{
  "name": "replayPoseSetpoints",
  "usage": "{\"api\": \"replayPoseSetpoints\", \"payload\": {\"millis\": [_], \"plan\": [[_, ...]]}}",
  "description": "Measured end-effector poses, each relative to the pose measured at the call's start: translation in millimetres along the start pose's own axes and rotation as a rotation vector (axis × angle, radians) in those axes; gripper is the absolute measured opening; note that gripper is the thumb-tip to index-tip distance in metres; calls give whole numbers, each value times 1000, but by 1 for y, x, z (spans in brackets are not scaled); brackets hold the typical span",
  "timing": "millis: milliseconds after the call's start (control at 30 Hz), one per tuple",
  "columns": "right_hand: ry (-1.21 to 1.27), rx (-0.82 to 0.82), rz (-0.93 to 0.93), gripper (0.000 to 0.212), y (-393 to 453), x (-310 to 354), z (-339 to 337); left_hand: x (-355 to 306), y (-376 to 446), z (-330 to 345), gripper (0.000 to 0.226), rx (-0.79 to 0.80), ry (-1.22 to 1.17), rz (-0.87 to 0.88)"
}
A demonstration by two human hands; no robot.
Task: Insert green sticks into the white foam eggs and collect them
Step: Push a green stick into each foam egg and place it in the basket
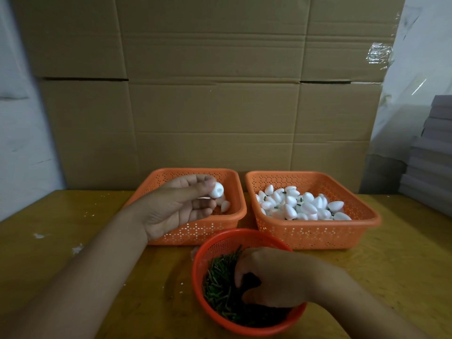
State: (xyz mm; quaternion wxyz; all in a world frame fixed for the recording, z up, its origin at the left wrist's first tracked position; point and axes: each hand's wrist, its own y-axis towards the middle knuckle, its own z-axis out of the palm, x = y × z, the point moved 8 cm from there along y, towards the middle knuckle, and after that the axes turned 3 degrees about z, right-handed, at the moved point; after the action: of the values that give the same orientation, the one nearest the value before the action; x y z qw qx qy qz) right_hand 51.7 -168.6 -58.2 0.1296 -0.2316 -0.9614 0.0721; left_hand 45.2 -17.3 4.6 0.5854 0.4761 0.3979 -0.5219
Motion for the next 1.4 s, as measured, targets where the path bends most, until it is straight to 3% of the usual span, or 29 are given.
{"api": "replayPoseSetpoints", "payload": {"millis": [300, 433, 567, 800, 1100, 1267, 1400], "plan": [[-4, 6, -8, 23, -1, 0, -1, -6, -4, 6, 49, -8, 148, 61], [1, -17, -10, 23, -1, 0, -4, -4, -5, 13, 40, -5, 322, 64], [51, -57, 1, 24, 0, -1, -8, -10, -7, 17, 29, 19, 334, 134], [82, -46, -1, 25, 0, -2, -7, -21, -11, 28, 31, 127, 412, 304], [81, -38, -6, 27, 0, 0, -7, -20, -12, 32, 28, 154, 413, 302], [115, -115, -25, 25, 1, 0, -11, -16, -8, 23, 39, 57, 363, 233], [173, -297, -46, 23, 0, -2, -27, -17, -6, 16, 32, 8, 374, 232]]}}
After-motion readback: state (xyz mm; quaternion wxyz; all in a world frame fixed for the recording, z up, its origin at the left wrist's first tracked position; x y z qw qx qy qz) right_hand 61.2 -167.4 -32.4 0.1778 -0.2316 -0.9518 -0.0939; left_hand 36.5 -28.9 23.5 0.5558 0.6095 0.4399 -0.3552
